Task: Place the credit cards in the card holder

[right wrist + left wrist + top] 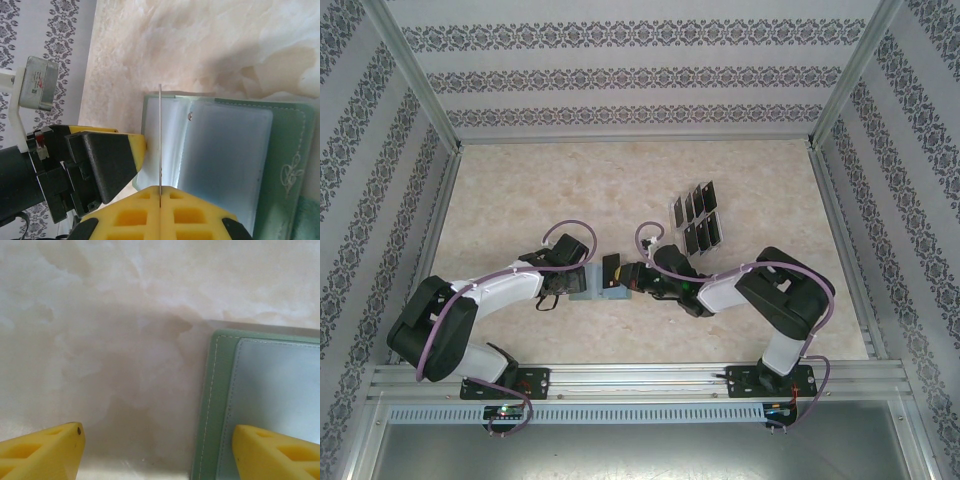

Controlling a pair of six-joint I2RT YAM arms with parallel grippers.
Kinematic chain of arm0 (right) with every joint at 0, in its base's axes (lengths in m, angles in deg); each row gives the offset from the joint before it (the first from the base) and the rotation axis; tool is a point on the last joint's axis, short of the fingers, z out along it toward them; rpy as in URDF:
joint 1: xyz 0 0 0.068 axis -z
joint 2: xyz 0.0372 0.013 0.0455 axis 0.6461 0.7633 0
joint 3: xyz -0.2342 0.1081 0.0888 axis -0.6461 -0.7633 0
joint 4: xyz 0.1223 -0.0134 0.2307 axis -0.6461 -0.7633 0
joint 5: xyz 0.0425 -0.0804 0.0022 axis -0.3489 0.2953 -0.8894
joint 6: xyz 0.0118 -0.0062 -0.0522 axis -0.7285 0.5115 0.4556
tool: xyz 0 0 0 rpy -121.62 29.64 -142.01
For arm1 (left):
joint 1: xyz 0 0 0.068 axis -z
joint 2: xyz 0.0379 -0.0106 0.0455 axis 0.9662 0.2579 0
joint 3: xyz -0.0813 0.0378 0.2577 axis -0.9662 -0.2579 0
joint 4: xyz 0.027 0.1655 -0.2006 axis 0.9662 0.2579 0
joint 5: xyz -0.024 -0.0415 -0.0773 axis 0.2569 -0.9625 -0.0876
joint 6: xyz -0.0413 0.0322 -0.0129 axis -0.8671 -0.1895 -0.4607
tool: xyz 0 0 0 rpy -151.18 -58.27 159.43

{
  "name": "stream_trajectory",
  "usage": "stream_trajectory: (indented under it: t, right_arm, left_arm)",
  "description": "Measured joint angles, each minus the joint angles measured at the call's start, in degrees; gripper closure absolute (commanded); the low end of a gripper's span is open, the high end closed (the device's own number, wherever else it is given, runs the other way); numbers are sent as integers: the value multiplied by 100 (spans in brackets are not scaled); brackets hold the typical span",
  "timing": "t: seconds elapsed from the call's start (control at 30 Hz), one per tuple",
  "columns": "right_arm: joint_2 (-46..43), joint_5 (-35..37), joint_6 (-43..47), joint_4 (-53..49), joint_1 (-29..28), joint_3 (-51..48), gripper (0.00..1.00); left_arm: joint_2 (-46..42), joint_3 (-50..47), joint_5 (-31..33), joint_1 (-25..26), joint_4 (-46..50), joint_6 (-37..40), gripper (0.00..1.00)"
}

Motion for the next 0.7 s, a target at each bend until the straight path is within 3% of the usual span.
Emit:
stream_trajectory:
  t: [0.7]
  right_arm:
    - [820, -50, -476, 883, -151, 39, 100]
  left_arm:
    - [0, -17, 0, 0, -9, -33, 22]
